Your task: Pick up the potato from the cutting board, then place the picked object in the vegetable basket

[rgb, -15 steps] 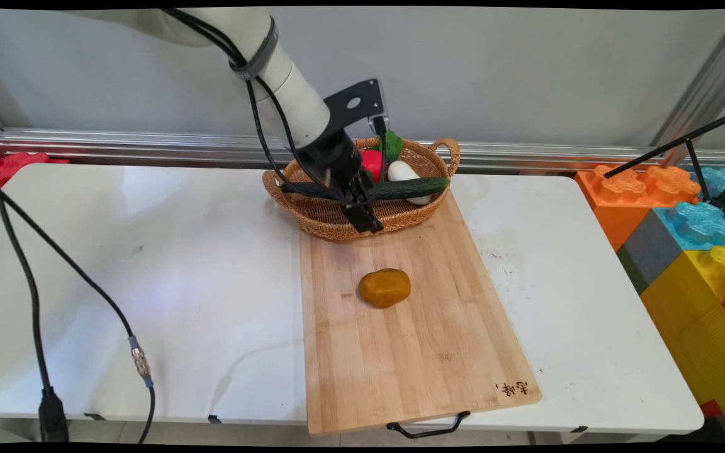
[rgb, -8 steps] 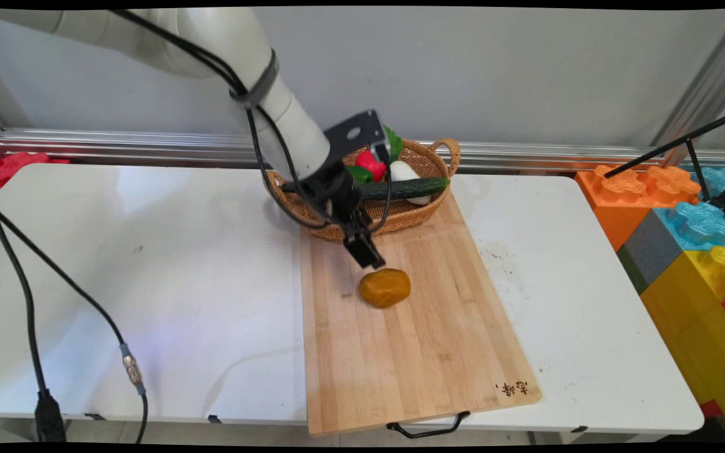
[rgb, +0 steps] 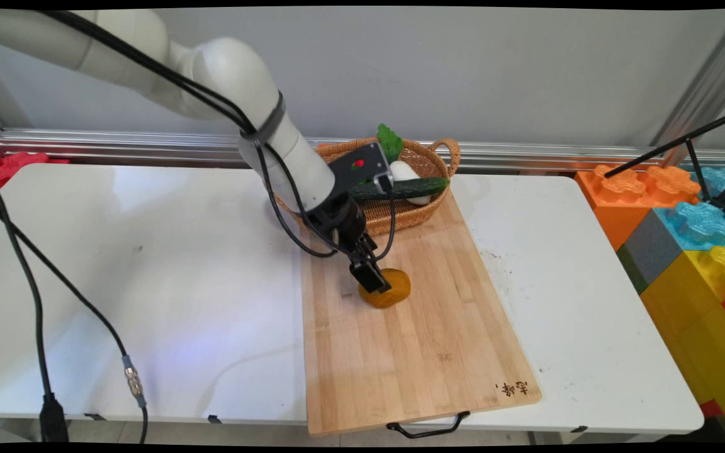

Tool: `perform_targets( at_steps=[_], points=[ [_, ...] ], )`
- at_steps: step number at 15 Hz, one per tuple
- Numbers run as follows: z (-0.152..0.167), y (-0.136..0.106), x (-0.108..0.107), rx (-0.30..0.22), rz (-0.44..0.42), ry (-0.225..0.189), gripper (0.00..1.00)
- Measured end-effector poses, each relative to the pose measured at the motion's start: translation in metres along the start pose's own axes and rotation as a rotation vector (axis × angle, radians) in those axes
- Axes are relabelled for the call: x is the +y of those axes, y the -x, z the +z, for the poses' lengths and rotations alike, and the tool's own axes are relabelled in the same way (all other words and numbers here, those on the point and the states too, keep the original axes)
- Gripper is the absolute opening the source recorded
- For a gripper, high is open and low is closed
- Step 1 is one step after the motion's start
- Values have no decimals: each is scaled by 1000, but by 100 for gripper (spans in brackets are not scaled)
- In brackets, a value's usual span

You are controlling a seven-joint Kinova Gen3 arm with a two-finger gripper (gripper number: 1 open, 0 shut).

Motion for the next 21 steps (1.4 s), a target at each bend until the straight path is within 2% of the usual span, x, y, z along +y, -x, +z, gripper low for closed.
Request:
perform_targets(
  at_steps=[5, 11, 12, 17, 21],
  points=[
    [23, 12, -5, 1, -26, -14, 100],
    [39, 19, -6, 19, -47, -3, 100],
    [40, 19, -6, 21, -45, -2, 0],
    [30, 21, -3, 38, -47, 4, 0],
    [1, 18, -1, 65, -56, 3, 0]
  ],
)
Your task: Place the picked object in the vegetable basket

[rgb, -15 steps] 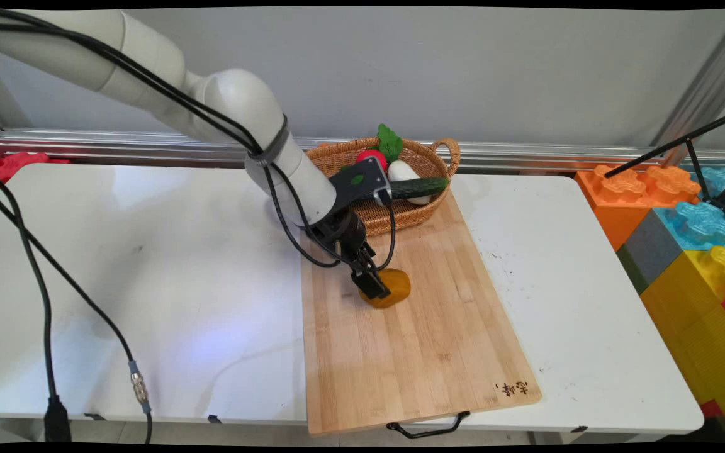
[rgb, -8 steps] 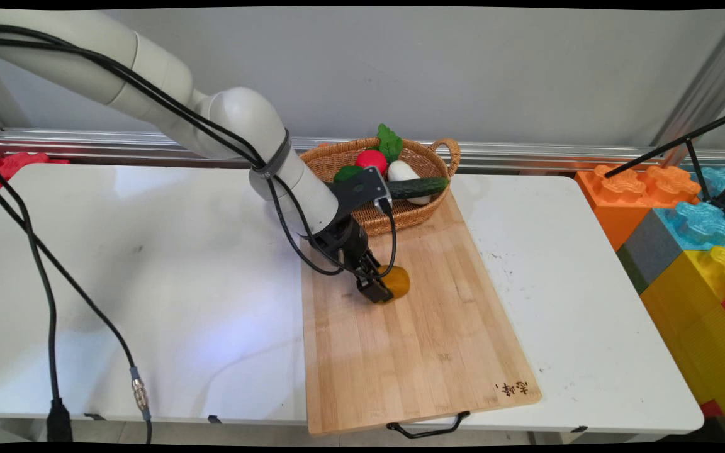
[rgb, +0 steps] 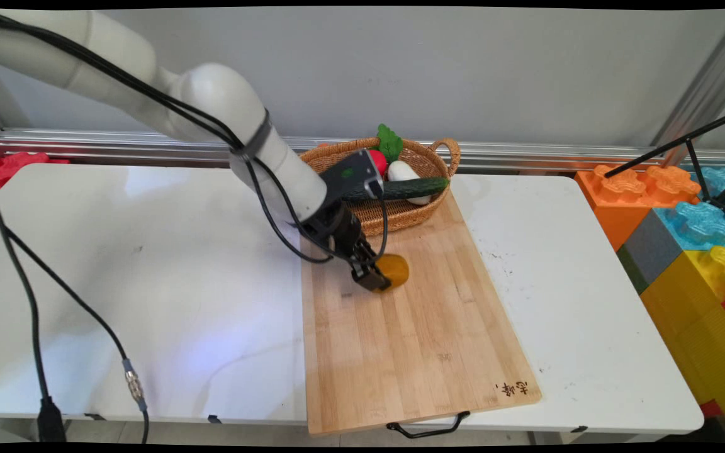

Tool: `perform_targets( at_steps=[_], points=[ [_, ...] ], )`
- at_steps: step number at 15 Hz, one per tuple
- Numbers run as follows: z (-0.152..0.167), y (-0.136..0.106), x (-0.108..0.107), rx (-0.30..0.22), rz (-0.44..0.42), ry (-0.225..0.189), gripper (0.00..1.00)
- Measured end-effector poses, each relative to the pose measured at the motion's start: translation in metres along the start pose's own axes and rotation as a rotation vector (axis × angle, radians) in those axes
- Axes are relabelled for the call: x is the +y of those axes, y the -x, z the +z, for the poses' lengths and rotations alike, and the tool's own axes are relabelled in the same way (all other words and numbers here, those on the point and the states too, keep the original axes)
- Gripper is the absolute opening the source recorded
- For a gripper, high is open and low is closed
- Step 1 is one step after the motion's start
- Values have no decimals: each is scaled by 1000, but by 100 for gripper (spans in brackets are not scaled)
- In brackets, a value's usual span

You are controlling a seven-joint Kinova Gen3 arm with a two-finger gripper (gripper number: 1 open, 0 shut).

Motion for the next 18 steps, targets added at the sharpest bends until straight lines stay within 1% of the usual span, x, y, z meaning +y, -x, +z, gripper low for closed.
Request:
perform_targets(
  at_steps=[3, 5, 9, 13, 14, 15, 18],
  points=[
    [-22, -5, -6, 25, -1, -7, 0],
    [-39, -10, -15, 45, 1, -21, 0],
    [-74, -16, -39, 86, -14, -71, 0],
    [-104, -14, -70, 112, -60, -148, 0],
    [-111, -11, -79, 115, -81, -175, 0],
    [-116, -8, -85, 115, -96, -194, 0],
    [-130, 6, -114, 96, -176, -280, 0]
  ],
)
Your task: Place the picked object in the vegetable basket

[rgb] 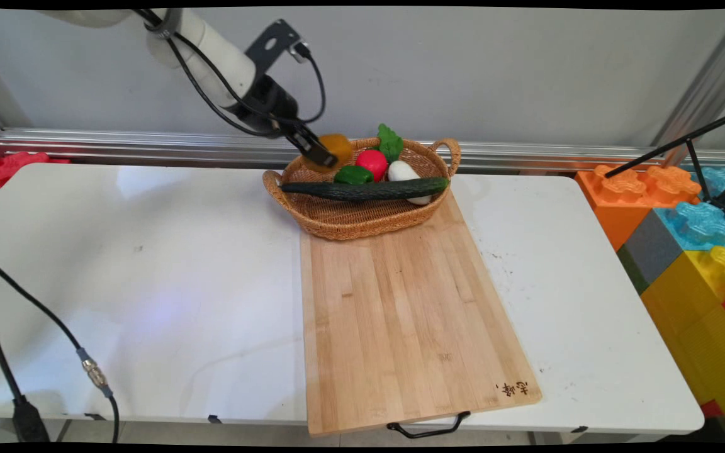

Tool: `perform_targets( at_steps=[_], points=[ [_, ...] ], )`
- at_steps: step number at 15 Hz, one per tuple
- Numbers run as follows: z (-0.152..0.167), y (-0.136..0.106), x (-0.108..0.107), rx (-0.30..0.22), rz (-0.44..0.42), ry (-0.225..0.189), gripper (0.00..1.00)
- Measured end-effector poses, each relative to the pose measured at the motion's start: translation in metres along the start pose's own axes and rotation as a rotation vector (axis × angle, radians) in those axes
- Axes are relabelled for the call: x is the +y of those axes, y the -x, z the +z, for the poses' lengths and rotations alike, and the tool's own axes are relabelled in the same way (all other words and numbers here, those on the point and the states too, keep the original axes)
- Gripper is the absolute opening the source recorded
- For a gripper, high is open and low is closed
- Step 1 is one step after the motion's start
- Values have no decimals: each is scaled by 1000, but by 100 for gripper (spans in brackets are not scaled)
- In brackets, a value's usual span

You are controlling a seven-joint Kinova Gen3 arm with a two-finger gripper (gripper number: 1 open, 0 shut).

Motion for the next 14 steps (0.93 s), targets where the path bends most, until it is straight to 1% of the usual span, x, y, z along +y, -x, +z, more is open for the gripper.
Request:
perform_targets(
  at_steps=[2, 5, 8, 11, 12, 14],
  points=[
    [3, 5, -13, -25, -34, -27, 0],
    [10, 13, -29, -58, -74, -47, 0],
    [20, 18, -40, -75, -101, -49, 0],
    [30, 18, -48, -73, -114, -39, 0],
    [32, 17, -50, -64, -112, -32, 100],
    [35, 13, -51, -45, -108, -19, 100]
  ],
)
